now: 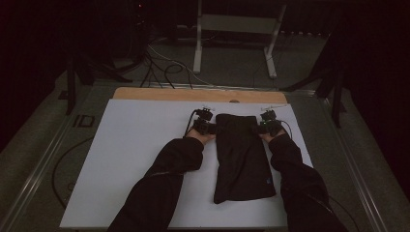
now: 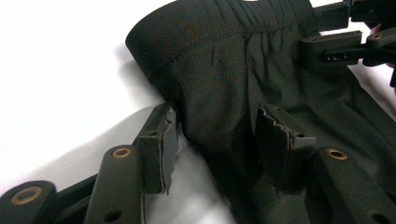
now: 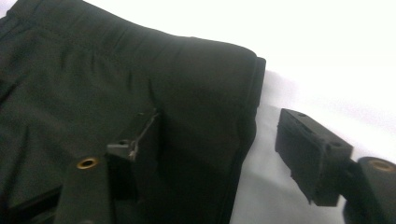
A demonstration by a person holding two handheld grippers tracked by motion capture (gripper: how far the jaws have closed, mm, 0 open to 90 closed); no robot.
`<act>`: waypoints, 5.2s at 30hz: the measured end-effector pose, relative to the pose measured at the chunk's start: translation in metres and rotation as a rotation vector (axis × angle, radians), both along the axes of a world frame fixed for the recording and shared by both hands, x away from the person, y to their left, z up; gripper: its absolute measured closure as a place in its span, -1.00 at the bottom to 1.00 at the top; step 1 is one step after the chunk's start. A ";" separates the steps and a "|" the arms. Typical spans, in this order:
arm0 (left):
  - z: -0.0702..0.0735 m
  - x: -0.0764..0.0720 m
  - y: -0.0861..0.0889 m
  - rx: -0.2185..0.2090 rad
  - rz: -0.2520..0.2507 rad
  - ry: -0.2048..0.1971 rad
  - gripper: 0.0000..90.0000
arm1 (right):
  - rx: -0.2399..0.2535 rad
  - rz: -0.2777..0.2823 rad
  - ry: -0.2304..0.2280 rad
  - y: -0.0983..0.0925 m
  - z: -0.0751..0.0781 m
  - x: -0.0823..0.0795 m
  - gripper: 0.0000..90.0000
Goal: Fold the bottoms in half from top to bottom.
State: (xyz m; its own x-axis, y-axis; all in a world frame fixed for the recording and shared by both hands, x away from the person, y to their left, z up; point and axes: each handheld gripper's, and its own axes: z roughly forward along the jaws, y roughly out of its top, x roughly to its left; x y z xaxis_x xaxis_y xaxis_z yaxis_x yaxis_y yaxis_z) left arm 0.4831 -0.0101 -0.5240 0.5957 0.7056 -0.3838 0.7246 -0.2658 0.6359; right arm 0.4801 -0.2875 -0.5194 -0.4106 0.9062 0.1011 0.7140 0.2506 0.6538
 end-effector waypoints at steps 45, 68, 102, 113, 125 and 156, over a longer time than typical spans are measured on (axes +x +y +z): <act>0.015 -0.006 -0.002 0.030 -0.078 -0.080 0.89 | -0.025 0.080 -0.047 0.010 0.017 -0.013 0.92; 0.043 -0.005 0.005 0.013 -0.111 -0.149 0.89 | 0.022 0.072 -0.127 0.009 0.045 -0.019 0.93; 0.058 -0.044 0.008 0.002 -0.237 -0.171 0.89 | 0.024 0.143 -0.154 0.003 0.055 -0.066 0.92; 0.061 -0.057 0.007 -0.007 -0.272 -0.167 0.89 | 0.014 0.153 -0.161 0.001 0.056 -0.080 0.92; 0.063 -0.071 0.008 -0.018 -0.293 -0.162 0.89 | 0.025 0.160 -0.173 0.000 0.058 -0.092 0.92; 0.061 -0.100 0.012 -0.041 -0.336 -0.136 0.89 | 0.075 0.173 -0.175 -0.003 0.057 -0.129 0.92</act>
